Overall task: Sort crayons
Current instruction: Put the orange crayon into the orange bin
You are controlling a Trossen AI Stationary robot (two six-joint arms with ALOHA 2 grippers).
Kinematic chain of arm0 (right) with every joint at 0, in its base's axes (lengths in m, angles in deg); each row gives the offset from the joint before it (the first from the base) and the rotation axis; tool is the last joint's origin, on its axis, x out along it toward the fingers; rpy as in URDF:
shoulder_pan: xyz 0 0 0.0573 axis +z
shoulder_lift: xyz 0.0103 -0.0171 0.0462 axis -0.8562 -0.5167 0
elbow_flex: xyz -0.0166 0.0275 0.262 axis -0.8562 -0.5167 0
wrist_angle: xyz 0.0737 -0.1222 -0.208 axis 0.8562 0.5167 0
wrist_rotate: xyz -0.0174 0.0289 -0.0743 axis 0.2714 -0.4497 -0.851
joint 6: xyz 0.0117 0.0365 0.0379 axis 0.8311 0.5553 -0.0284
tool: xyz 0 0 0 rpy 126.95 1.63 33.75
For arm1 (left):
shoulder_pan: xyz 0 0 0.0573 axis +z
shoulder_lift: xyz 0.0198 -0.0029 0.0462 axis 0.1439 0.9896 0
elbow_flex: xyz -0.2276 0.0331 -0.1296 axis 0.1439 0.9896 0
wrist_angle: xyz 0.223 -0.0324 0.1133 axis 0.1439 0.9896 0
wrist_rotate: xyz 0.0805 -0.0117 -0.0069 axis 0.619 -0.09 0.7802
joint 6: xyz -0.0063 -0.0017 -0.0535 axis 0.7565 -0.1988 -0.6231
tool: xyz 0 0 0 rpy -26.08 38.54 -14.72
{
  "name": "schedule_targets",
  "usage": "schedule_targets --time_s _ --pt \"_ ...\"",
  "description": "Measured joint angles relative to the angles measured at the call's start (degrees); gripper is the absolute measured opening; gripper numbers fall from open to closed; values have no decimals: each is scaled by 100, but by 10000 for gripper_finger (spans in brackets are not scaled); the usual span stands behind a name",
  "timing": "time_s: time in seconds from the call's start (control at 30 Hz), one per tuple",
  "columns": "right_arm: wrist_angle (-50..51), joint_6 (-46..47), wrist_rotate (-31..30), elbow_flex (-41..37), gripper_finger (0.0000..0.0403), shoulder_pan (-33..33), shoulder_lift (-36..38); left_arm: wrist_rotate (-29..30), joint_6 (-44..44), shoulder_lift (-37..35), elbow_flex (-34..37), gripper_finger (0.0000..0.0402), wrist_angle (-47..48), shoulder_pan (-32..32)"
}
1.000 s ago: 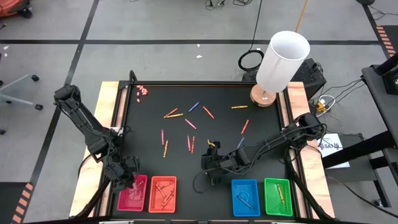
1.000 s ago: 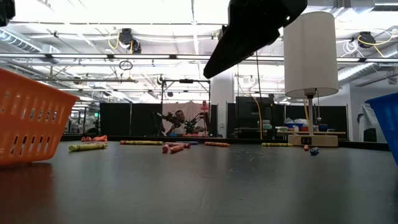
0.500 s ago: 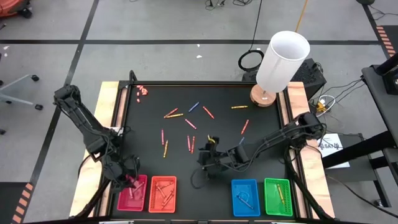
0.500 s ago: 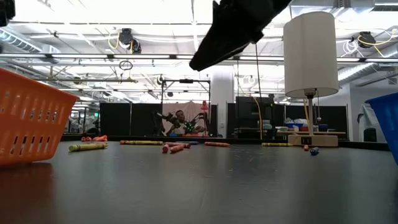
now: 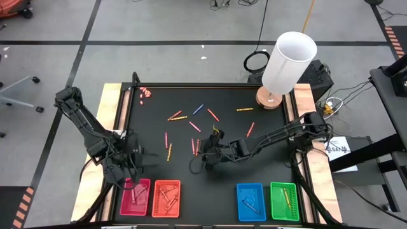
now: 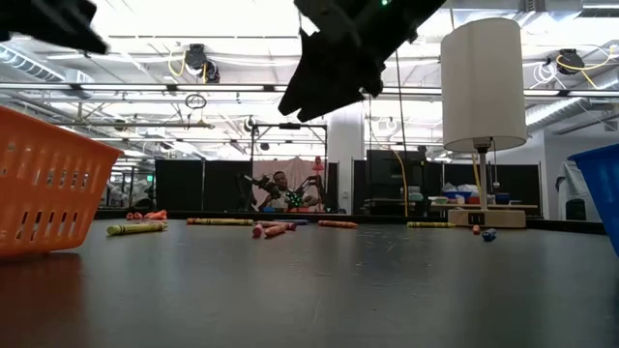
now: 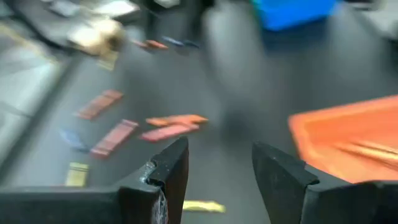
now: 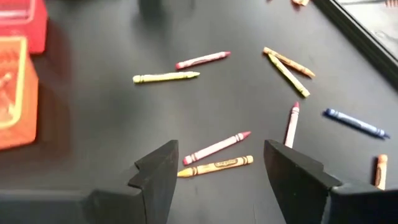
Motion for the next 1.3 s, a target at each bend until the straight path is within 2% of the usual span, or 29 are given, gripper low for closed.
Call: schedule_targets --time_s 0.07,0.13,0.27,0.4,0.63,0.83,1.0,1.17,1.3 --pt "-44 55 -69 0 222 -24 -73 518 92 0 2 175 -4 71" --pt "-104 62 -150 0 222 -32 -210 769 142 0 1 175 -8 169" --pt "-152 112 -317 0 222 -57 -498 827 179 0 1 175 -6 376" --pt "65 330 -401 -7 222 -129 -614 1031 649 0 2 175 -47 573" --pt "817 774 -435 -7 222 -174 -360 1039 716 4 27 175 -303 989" --pt "2267 1518 -997 -4 222 -201 -41 969 561 7 159 175 -298 1180" --pt "3135 1817 -965 -4 222 -282 -19 691 555 7 221 175 -290 1311" --pt "3015 1461 -1011 -4 222 -402 -47 582 552 7 221 175 -310 1424" --pt "2296 655 -1014 -4 222 -579 -47 556 550 7 221 175 -309 1490"
